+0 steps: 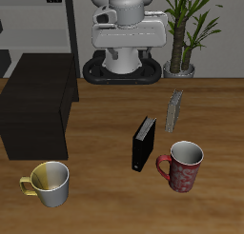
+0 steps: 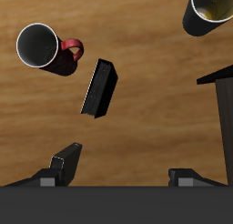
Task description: Place the black book in the top region of the shelf
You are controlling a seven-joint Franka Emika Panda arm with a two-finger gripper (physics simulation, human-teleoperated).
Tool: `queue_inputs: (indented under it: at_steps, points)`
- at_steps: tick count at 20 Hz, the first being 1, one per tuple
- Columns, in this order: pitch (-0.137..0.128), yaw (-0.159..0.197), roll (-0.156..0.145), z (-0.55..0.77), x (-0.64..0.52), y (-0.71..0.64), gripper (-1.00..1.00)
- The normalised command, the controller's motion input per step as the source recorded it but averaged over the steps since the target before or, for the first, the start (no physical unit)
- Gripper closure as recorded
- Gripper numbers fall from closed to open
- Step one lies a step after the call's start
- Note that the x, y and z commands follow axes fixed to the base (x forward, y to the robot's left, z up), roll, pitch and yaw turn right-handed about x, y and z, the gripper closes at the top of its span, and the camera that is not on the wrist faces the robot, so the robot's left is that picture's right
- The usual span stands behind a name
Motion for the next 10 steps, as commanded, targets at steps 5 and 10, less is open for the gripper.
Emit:
queue_inputs:
  at_steps: [5,10]
  points:
    - [0.009,0.000,-0.013,-0.02,0.01,0.09,-1.00]
    - [0.014,-0.003,-0.033,-0.07,0.07,-0.03,-1.00]
